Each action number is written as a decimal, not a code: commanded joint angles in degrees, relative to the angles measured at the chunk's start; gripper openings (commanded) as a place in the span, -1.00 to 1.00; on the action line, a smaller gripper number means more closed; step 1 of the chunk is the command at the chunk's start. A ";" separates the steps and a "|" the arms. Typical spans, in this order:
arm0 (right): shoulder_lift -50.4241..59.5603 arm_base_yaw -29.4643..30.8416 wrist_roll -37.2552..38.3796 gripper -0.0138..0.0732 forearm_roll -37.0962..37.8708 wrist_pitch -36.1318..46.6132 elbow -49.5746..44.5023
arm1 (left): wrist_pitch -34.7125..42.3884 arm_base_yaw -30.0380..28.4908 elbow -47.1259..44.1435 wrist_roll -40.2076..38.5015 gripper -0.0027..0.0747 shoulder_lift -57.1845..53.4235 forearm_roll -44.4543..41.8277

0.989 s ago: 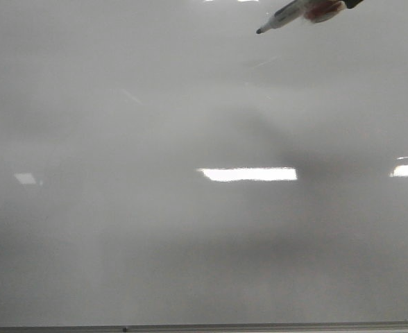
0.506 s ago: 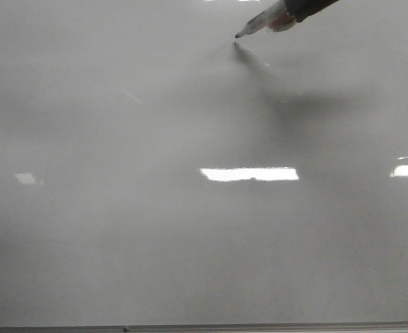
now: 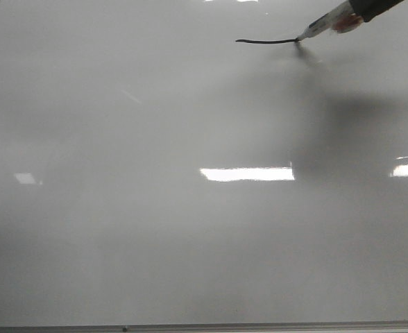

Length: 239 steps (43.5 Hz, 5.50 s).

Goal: Write number 7 on whiteboard

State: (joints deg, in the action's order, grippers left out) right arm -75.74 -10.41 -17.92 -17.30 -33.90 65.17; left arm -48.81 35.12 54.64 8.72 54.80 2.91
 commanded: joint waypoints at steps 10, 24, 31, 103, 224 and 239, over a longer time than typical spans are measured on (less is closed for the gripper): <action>-1.67 -4.41 -1.99 -0.81 1.01 -1.98 -1.58 | 6.65 -0.09 1.44 -0.64 0.21 -0.37 0.54; 2.08 -10.23 -4.47 -0.81 0.95 -2.21 -3.61 | 7.82 -0.09 1.44 2.66 0.21 -0.37 1.19; 8.58 -14.58 -13.42 -0.81 0.77 -11.87 -3.61 | 7.58 1.13 1.44 17.63 0.45 -0.23 10.95; 16.03 -16.93 -39.56 -0.61 -21.25 -30.12 -4.04 | 2.96 16.07 9.96 46.05 -0.72 20.30 32.28; 31.51 -8.43 15.40 0.73 13.45 -27.41 -2.34 | 12.59 -28.11 3.90 -7.98 0.34 5.20 -4.73; 41.02 -8.43 18.98 0.73 14.48 -24.37 -9.20 | 8.75 -14.63 -3.99 -7.97 0.34 -13.48 -2.91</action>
State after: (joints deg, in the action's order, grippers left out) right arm -36.28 -19.08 0.75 -3.69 -62.54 56.00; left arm -42.64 18.01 51.37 0.80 45.28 -0.74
